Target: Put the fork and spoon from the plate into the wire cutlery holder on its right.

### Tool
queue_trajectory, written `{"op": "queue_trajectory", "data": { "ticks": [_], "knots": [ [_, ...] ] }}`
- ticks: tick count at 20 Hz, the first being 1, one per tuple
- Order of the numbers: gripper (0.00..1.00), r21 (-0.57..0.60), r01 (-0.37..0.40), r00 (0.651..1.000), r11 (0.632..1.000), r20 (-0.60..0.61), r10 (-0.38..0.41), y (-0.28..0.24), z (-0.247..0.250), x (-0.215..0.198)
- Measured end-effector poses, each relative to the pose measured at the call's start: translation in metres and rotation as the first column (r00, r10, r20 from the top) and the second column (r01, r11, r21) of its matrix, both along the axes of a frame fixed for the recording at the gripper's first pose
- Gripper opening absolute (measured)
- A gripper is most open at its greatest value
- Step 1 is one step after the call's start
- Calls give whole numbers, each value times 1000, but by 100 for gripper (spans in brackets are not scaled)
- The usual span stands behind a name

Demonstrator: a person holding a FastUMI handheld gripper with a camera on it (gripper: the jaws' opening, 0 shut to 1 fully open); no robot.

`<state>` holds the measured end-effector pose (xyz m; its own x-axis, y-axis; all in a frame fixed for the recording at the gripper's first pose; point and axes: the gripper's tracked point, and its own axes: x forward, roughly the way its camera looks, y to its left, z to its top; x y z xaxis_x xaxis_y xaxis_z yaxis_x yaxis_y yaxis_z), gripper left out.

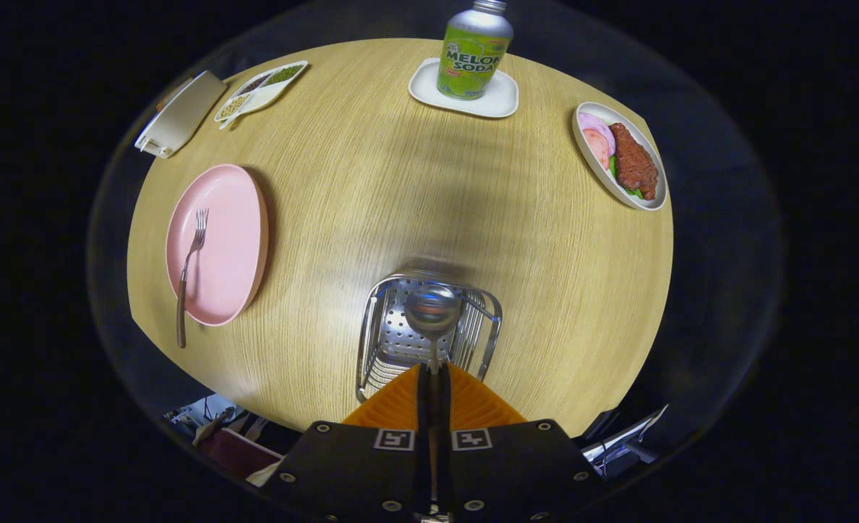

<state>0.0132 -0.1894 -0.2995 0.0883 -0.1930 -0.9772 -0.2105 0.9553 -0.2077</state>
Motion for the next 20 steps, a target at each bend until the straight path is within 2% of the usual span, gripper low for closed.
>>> {"op": "queue_trajectory", "data": {
  "ticks": [9,10,11,12,13,14,15,16,18,20],
  "knots": [
    [20,31,-22,992,999,124,18,18,28,9],
    [30,51,-17,990,999,144,10,24,33,8],
    [35,72,-11,986,997,164,-1,30,38,6],
    [49,90,-10,980,996,197,-8,37,43,8],
    [56,109,-8,973,994,228,-17,43,50,8],
    [72,142,-4,963,990,266,-35,53,56,11],
    [79,174,-3,950,985,308,-51,64,63,13],
    [91,196,-4,933,981,353,-67,72,71,16],
    [99,237,-6,895,971,435,-101,89,84,20],
    [98,280,-3,857,960,495,-142,110,91,20]
  ]
}}
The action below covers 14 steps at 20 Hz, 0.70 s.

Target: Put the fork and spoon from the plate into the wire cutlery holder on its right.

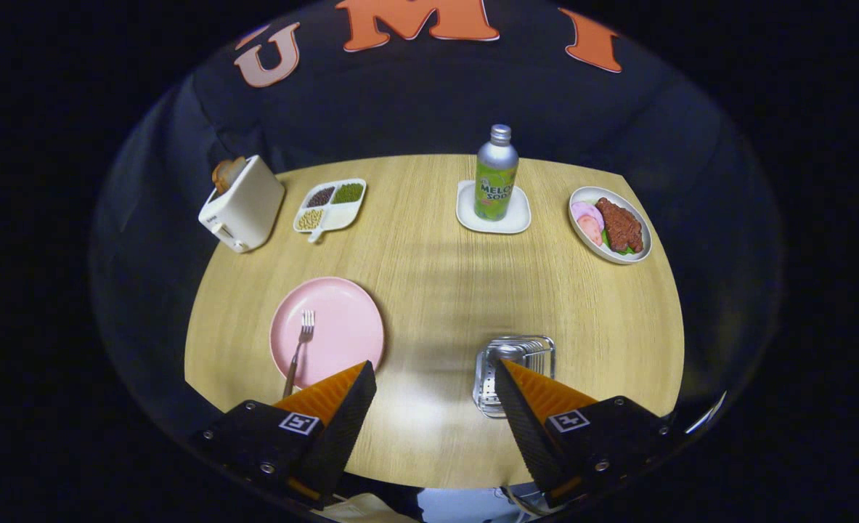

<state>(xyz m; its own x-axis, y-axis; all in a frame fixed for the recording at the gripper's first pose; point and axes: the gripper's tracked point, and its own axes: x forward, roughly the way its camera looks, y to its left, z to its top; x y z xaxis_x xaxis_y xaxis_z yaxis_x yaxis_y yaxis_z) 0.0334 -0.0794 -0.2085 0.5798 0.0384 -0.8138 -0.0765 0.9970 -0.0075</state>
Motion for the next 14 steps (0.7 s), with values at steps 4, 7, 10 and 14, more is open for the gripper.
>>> {"op": "queue_trajectory", "data": {
  "ticks": [4,7,10,14],
  "knots": [
    [98,-11,6,993,1000,115,-5,28,0,-3],
    [98,21,0,990,1000,143,-3,60,-15,-10],
    [98,24,-22,983,999,185,17,89,-25,-13],
    [99,21,-35,974,999,225,30,120,-33,-15]
  ]
}}
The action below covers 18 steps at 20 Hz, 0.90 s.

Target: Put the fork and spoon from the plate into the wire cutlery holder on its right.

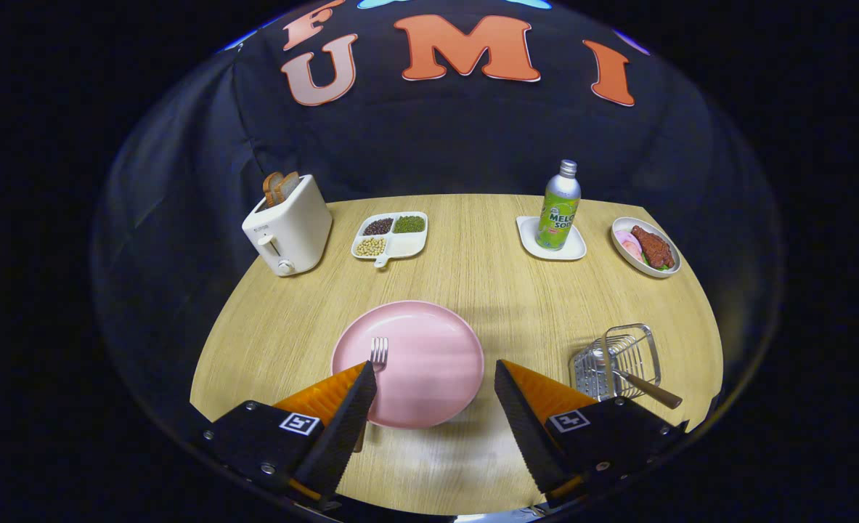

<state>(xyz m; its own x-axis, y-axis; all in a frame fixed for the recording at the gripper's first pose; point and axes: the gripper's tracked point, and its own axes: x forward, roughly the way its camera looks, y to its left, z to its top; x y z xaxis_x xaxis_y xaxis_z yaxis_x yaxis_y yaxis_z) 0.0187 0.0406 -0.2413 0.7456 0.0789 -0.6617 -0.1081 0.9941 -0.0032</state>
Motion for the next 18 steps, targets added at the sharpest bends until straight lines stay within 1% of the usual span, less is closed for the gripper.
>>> {"op": "queue_trajectory", "data": {
  "ticks": [3,5,10,14,17,18],
  "knots": [
    [98,-16,-12,999,1000,40,13,20,-7,4],
    [98,-53,-24,998,998,51,27,29,-19,5],
    [99,-109,-36,998,993,55,43,49,-54,3],
    [99,-194,-44,998,980,31,51,49,-82,3],
    [99,-164,-67,998,984,-15,65,61,-100,0],
    [97,-151,-73,997,986,-35,69,64,-106,1]
  ]
}}
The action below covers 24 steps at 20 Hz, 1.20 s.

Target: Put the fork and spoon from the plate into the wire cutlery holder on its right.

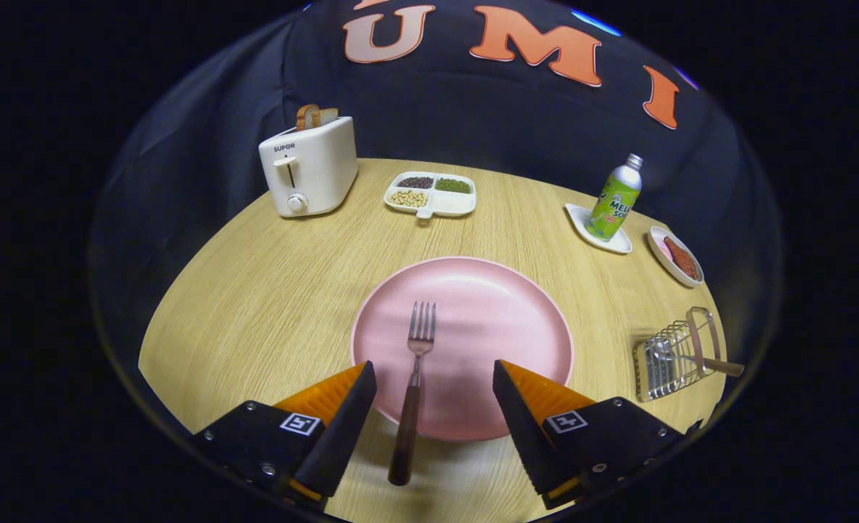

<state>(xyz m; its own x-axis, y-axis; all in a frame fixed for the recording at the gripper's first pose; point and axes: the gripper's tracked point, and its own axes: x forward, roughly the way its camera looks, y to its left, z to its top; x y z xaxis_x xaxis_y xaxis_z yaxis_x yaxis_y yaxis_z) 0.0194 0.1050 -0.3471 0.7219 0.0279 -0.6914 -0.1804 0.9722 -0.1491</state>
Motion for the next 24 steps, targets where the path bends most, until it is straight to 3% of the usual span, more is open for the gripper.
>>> {"op": "queue_trajectory", "data": {
  "ticks": [6,11,16,24],
  "knots": [
    [62,26,30,998,999,-52,-28,5,-14,6],
    [42,24,40,995,999,-93,-38,5,-25,7],
    [8,21,58,991,998,-124,-55,2,-30,7],
    [3,52,95,993,994,-81,-91,-22,4,14]
  ]
}}
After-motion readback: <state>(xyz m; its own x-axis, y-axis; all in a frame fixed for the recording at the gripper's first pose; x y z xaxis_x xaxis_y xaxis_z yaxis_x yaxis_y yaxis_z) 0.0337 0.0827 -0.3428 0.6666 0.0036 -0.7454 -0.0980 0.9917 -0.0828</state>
